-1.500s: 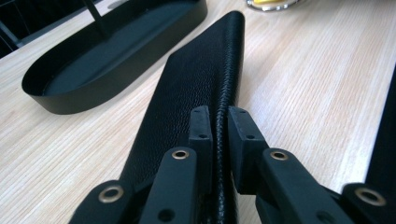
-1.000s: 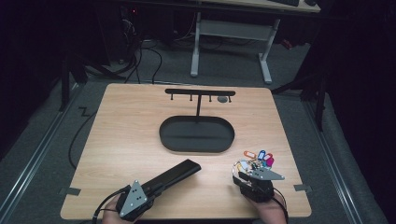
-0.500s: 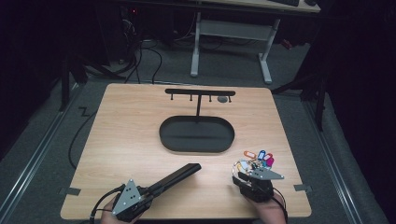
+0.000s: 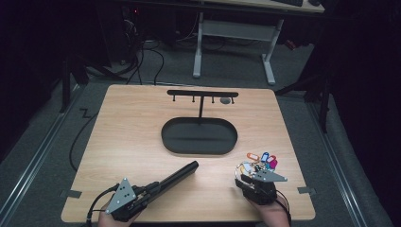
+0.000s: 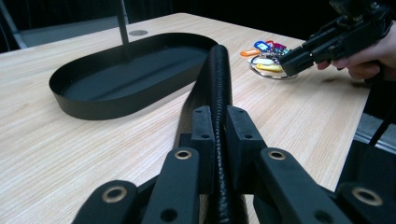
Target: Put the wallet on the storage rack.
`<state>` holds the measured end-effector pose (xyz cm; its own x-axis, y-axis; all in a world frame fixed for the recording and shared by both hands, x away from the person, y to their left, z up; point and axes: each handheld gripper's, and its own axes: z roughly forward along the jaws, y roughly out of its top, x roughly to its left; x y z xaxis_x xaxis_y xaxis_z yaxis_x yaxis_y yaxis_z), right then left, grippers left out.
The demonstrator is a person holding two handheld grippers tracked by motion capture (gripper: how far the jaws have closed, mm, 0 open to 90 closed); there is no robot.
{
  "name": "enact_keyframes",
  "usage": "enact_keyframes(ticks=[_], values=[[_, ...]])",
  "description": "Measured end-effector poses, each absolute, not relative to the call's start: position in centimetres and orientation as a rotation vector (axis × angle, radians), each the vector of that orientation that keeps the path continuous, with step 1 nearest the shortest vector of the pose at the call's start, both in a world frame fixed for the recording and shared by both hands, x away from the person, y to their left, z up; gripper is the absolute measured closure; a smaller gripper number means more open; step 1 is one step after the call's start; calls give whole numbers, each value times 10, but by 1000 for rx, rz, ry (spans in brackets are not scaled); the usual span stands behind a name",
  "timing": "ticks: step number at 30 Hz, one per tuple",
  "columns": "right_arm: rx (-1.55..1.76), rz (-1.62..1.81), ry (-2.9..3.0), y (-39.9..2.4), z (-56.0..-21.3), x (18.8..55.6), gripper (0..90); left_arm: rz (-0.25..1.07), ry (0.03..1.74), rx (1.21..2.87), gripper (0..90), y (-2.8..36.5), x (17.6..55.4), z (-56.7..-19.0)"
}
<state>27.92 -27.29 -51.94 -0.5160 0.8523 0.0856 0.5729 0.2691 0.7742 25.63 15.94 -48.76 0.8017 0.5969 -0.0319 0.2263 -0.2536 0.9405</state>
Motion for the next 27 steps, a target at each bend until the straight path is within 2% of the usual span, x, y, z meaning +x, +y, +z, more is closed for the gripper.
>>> enact_keyframes(ticks=[24,27], values=[[1296,1108,2200,-273,-520,279,658,398,723,1759,785,176,270,-495],[1300,1108,2199,-273,-520,279,657,397,728,1763,745,177,270,-495]])
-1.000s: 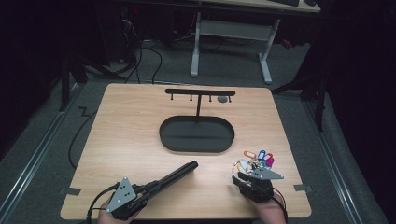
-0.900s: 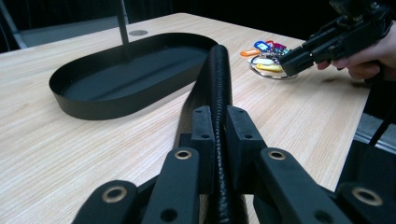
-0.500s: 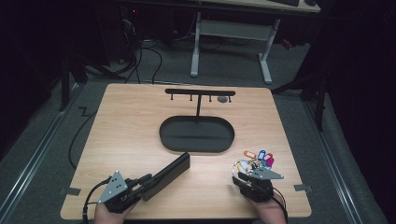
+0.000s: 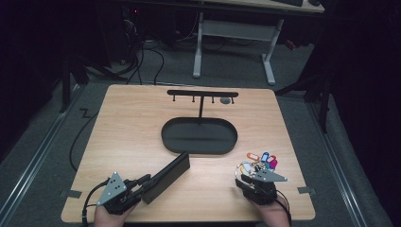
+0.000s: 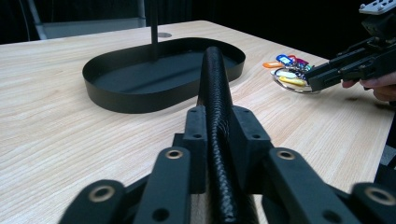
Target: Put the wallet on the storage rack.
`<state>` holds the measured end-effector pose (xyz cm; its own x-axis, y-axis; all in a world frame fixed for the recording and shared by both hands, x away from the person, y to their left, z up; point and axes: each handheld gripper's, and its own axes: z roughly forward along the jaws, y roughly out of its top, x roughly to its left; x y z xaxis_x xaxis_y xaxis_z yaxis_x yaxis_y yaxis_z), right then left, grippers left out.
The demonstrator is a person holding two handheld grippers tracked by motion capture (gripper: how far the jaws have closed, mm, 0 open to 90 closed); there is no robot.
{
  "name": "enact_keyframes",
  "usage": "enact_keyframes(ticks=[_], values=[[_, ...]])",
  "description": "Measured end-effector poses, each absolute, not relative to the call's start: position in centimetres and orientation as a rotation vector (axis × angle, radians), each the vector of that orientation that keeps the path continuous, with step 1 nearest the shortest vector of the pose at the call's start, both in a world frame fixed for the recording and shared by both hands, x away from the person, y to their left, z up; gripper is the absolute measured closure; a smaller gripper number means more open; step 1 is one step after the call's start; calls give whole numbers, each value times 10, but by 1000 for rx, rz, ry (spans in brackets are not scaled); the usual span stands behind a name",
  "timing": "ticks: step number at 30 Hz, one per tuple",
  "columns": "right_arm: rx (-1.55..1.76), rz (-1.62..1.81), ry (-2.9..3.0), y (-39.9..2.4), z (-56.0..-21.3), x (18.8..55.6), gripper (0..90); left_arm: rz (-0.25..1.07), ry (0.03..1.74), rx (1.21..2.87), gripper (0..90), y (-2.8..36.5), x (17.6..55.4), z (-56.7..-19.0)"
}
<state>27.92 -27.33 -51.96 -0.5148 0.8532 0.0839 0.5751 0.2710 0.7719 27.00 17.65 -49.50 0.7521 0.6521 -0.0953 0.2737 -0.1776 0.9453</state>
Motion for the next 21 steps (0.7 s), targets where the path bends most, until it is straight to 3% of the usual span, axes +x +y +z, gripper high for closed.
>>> enact_keyframes(ticks=[6,21], values=[[1299,1110,2196,-274,-519,279,654,429,701,1842,614,170,269,-498],[1314,1113,2133,-281,-513,273,587,469,714,1978,515,157,273,-493]])
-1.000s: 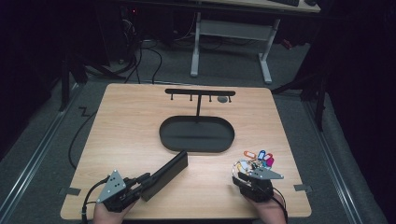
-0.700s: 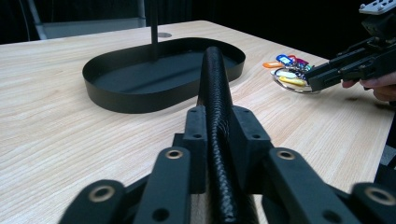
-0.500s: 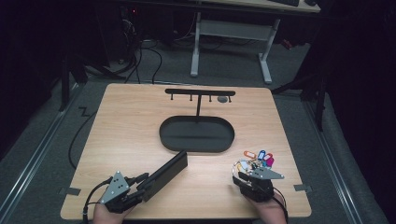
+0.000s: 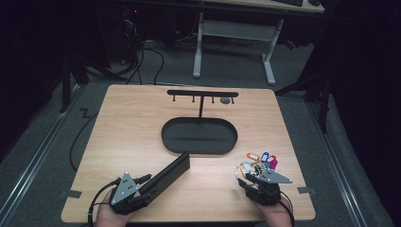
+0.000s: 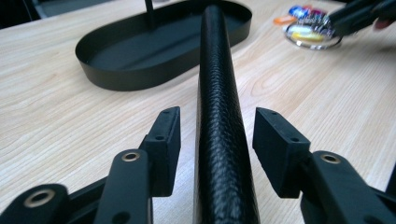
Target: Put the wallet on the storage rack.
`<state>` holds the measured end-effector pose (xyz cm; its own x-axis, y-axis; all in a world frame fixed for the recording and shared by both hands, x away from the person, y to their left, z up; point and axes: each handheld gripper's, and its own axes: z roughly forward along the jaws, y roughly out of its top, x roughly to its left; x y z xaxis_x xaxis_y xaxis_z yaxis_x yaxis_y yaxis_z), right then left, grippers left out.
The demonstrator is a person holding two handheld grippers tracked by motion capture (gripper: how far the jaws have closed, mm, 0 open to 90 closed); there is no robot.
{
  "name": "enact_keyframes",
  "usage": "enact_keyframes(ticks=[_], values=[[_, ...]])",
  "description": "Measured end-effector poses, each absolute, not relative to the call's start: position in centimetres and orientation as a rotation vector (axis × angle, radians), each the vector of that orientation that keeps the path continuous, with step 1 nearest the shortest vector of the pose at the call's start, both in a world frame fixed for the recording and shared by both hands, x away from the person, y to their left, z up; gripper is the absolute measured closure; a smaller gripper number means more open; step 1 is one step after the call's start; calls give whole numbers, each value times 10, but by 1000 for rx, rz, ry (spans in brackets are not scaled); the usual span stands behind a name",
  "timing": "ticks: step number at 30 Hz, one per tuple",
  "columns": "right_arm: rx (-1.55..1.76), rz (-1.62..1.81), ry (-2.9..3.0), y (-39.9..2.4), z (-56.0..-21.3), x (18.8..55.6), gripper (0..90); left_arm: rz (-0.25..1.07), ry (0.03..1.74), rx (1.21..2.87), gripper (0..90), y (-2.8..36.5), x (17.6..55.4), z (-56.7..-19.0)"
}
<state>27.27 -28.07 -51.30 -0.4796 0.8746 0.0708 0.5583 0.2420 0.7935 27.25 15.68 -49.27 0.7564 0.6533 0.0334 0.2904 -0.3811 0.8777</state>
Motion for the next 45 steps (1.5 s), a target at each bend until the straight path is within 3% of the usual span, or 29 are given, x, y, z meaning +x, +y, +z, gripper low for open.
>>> enact_keyframes(ticks=[8,14,23,27,37,45], values=[[1292,1024,2150,-287,-513,270,500,496,712,2086,548,145,277,-483],[1230,953,2171,-295,-506,265,479,473,719,2200,558,134,282,-477],[1256,1071,2084,-317,-511,255,482,552,669,2381,577,116,285,-463],[1298,1142,2059,-327,-511,255,483,421,733,2401,579,113,297,-457],[1341,1208,2065,-332,-514,255,487,401,752,2521,583,104,309,-446],[1351,1197,2073,-331,-516,256,489,299,750,2593,609,99,320,-443]])
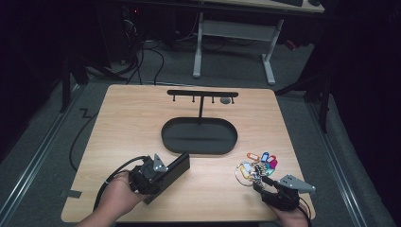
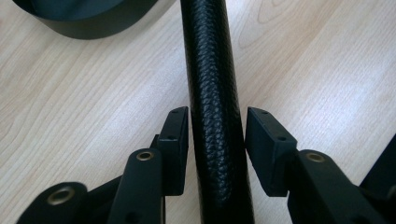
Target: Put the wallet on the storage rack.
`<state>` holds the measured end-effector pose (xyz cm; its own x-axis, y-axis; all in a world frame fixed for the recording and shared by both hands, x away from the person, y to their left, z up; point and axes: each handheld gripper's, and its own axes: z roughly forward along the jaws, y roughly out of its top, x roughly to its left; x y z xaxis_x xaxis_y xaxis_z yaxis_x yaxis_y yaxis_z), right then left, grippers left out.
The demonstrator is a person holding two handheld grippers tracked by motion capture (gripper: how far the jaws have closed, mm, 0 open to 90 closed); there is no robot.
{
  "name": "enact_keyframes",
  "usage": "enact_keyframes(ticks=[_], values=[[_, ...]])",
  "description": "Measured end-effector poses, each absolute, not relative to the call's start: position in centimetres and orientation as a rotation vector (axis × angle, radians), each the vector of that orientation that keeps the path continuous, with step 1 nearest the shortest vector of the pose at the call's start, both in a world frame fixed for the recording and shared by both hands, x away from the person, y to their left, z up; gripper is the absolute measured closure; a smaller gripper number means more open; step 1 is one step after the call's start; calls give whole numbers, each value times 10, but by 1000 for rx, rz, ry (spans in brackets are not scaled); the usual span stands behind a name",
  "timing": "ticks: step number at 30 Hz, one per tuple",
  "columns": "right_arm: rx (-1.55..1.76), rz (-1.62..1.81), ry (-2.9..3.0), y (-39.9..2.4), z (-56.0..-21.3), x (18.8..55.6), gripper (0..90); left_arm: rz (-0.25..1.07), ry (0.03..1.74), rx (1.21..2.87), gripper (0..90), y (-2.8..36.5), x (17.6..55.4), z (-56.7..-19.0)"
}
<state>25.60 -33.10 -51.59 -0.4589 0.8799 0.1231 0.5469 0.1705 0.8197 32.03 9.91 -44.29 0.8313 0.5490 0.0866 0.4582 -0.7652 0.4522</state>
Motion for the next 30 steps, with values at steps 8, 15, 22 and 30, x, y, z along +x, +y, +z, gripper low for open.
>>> enact_keyframes(ticks=[8,15,22,30], values=[[1366,1194,2076,-332,-517,257,495,225,741,2610,716,99,327,-437],[1365,1202,2073,-333,-517,257,499,246,711,2627,737,99,328,-436],[1368,1208,2070,-333,-516,256,501,308,641,2635,742,94,329,-430],[1371,1210,2071,-333,-516,256,503,406,542,2614,743,86,330,-423]])
